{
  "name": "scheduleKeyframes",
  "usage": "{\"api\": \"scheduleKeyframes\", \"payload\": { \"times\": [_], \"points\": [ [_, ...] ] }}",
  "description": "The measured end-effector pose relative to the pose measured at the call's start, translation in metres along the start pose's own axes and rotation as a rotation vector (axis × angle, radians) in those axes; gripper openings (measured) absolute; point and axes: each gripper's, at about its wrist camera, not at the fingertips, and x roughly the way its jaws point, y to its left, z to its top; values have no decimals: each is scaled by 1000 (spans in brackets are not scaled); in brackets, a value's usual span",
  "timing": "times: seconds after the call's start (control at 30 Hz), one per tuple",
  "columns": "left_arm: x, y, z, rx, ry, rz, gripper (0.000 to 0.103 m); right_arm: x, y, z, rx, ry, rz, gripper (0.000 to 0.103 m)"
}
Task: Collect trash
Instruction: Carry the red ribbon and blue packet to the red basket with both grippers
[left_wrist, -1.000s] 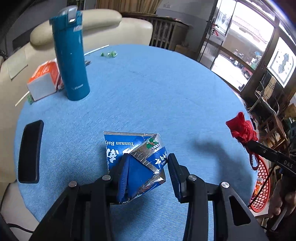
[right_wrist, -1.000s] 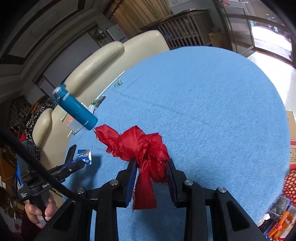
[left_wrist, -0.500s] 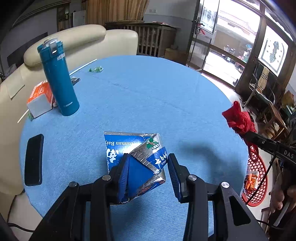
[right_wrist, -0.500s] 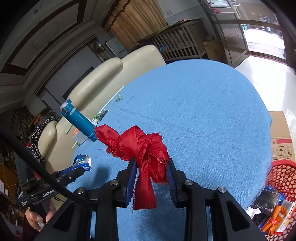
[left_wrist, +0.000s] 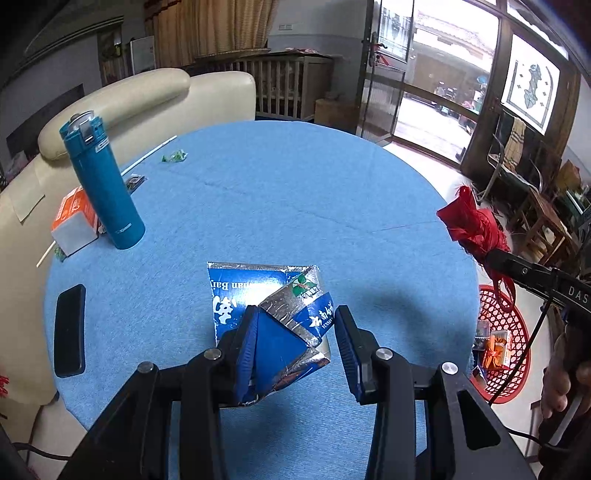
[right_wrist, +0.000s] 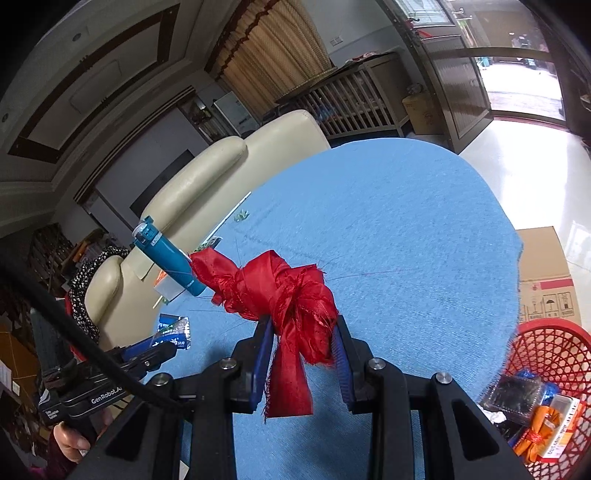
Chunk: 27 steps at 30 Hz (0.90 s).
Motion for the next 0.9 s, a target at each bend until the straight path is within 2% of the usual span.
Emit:
{"api": "scheduleKeyframes", "payload": {
  "times": [0.9],
  "points": [
    [11, -35, 9, 96, 25, -3, 43, -22, -30, -5, 65, -36, 2, 34]
  ]
}}
